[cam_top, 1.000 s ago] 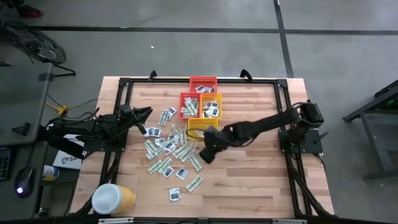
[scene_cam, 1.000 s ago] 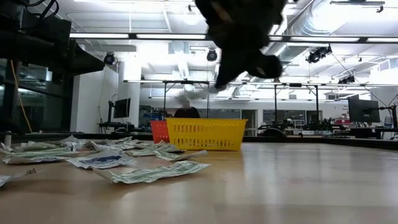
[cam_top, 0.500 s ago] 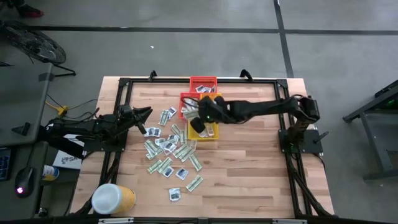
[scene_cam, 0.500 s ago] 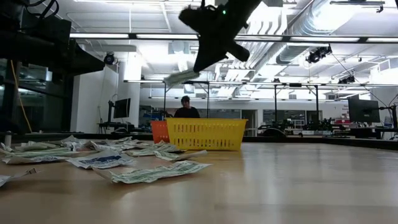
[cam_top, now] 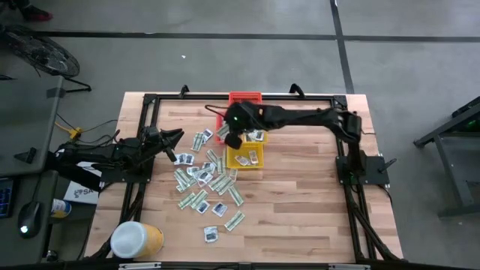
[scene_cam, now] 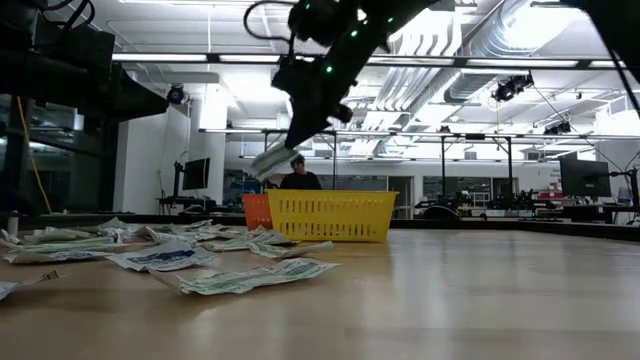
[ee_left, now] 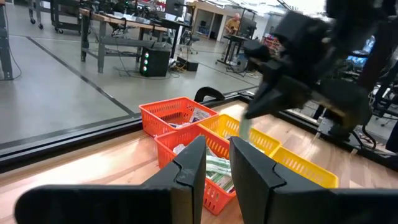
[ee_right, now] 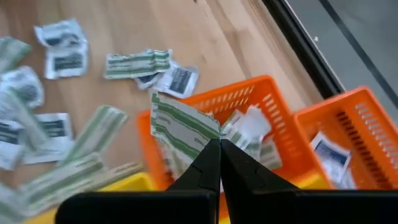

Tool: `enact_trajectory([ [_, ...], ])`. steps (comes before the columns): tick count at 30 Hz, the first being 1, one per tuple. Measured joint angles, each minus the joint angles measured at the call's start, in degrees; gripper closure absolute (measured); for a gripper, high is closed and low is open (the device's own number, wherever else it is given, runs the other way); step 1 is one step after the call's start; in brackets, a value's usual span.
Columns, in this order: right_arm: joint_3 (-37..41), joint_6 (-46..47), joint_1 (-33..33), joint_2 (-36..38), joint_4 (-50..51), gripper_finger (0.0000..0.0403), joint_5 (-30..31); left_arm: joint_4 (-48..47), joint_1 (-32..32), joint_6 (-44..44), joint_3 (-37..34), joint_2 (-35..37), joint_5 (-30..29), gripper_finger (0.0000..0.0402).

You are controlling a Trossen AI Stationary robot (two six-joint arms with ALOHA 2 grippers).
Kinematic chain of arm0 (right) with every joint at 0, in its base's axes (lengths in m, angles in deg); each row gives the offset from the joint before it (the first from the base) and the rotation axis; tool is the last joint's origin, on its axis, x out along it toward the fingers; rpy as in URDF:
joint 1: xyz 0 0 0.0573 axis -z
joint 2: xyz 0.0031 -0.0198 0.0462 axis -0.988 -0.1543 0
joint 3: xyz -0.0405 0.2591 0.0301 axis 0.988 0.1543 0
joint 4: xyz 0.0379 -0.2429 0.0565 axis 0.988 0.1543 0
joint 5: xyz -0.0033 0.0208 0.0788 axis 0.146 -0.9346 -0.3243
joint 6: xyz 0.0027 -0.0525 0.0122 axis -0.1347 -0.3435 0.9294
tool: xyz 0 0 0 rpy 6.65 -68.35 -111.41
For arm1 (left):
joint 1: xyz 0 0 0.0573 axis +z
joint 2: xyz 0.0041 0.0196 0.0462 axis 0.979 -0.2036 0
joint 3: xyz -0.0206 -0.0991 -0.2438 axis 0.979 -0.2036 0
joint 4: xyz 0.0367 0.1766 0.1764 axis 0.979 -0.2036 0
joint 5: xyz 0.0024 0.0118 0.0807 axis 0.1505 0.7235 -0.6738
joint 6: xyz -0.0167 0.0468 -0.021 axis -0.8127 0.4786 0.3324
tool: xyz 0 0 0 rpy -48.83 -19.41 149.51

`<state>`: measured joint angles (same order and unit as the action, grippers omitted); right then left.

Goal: Pick & Place First Aid Supplies
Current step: Put the bandage into the bottom orange bin

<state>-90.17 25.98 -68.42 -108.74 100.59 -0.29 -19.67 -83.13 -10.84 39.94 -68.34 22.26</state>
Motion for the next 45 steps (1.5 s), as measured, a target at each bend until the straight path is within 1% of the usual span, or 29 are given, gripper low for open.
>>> enact_trajectory([
  [4,-4.41,-3.89,2.48,-3.56,2.48,0.0403,-0.53,-0.01,-0.01,0.00,-0.01,0.00,0.02,0.0328],
  [6,-5.86,-5.35,3.62,-5.02,3.80,0.0403,-1.98,0.00,0.00,0.00,-0.01,0.00,0.00,0.0328],
  [11,-6.28,-5.92,5.49,-7.31,5.52,0.0403,-4.99,-0.02,-0.01,0.00,0.00,0.01,0.01,0.0328],
  [16,-6.28,-5.74,5.71,-7.82,7.27,0.0395,-5.02,-0.02,-0.02,0.00,0.01,0.01,0.00,0.0328],
  [19,-6.28,-5.60,5.71,-7.82,7.28,0.0371,-5.02,-0.02,0.00,0.00,0.01,0.00,0.00,0.0328],
  [24,-6.28,-1.47,5.92,-7.82,6.87,0.0307,-4.33,-0.01,-0.01,0.00,-0.01,0.01,0.00,0.0328],
  [27,-6.28,2.06,6.04,-7.82,6.61,0.0273,-1.27,-0.02,-0.02,0.00,-0.01,0.02,0.01,0.0328],
  [30,-6.28,5.68,6.09,-7.82,6.35,0.0251,1.00,0.00,-0.02,0.00,-0.01,0.00,0.00,0.0328],
  [35,-6.28,10.87,5.52,-7.62,4.28,0.0232,0.56,-0.02,0.00,0.00,-0.01,0.00,0.00,0.0328],
  [38,-6.28,12.34,4.33,-6.62,4.88,0.0229,-2.82,0.00,0.00,0.00,0.00,0.01,0.01,0.0328],
  [41,-6.32,11.68,2.60,-5.66,6.56,0.0232,-9.44,0.00,0.00,0.00,-0.01,0.01,0.02,0.0328],
  [45,-6.32,8.12,-0.54,-5.29,9.85,0.0238,-17.95,-0.01,-0.01,0.00,-0.01,0.01,-0.01,0.0328],
])
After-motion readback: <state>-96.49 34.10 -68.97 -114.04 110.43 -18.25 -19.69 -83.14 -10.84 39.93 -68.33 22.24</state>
